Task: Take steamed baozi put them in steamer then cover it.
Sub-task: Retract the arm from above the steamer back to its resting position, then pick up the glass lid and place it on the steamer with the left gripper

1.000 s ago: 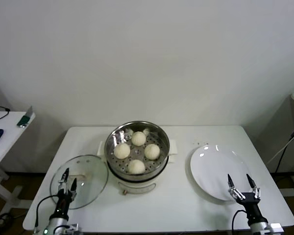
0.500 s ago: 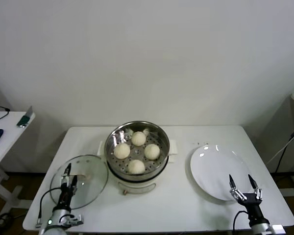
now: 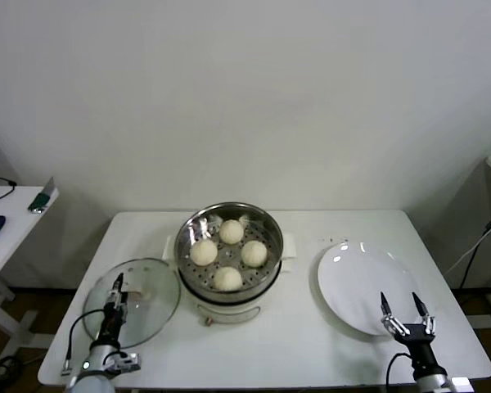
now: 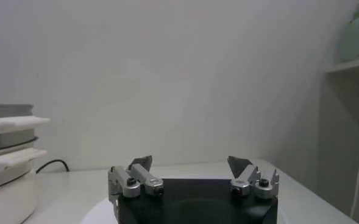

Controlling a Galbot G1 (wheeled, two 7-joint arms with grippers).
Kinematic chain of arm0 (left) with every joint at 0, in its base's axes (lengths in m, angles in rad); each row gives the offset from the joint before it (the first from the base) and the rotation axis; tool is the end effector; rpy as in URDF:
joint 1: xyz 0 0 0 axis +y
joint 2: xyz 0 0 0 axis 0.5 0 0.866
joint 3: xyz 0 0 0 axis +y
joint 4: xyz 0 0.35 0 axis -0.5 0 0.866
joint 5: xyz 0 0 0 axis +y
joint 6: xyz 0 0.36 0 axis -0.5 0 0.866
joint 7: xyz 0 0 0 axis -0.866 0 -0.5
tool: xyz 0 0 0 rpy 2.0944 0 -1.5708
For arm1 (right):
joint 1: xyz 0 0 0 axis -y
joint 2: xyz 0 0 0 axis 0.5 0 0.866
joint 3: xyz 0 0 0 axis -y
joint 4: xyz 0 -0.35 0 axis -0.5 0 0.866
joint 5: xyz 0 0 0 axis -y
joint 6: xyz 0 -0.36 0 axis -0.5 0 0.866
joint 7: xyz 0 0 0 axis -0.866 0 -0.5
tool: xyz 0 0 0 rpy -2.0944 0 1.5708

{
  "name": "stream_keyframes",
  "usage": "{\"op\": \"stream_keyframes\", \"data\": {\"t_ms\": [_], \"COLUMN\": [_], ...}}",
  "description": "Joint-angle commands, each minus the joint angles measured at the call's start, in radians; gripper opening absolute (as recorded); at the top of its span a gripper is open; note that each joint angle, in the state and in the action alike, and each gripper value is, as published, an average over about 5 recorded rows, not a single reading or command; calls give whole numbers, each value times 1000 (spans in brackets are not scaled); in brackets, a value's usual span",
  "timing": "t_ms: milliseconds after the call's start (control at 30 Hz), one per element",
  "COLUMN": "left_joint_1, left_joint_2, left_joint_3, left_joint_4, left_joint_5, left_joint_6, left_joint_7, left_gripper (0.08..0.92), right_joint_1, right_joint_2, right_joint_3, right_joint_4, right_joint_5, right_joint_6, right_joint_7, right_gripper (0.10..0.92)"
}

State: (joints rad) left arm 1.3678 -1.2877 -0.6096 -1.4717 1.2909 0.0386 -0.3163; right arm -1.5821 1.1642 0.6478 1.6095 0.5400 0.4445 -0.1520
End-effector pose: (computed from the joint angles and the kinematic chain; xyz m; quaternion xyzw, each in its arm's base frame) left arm 0.2247 0.1373 -0.4557 0.0231 -0.6881 -0.7212 0.0765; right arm 0.1587 -0.1739 -0.4324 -0.0042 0.9994 0.0357 0.0032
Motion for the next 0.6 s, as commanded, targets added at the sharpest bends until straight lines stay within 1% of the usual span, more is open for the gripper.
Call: {"op": "stream_keyframes", "data": {"t_ms": [33, 367, 467, 600], "left_joint_1": [-11, -8, -8, -2], "left_joint_2": [-1, -3, 0, 16], "left_joint_3": [1, -3, -6, -13], "left_joint_4": [3, -40, -57, -106], "left_joint_5": [6, -22, -37, -64], "left_joint_6": [9, 10, 13, 32], "left_joint_7": [16, 15, 15, 28], "left_gripper": [446, 167, 133, 133], "right_joint_1": [0, 1, 1, 1], "right_joint_2": [2, 0, 0, 0], "right_joint_3": [2, 8, 10, 13], "right_joint_4": [1, 3, 4, 6], "right_joint_5": [-1, 1, 3, 2], "right_joint_6": [0, 0, 1, 1], "right_joint_7": [0, -1, -1, -2], "right_gripper": [823, 823, 823, 823]}}
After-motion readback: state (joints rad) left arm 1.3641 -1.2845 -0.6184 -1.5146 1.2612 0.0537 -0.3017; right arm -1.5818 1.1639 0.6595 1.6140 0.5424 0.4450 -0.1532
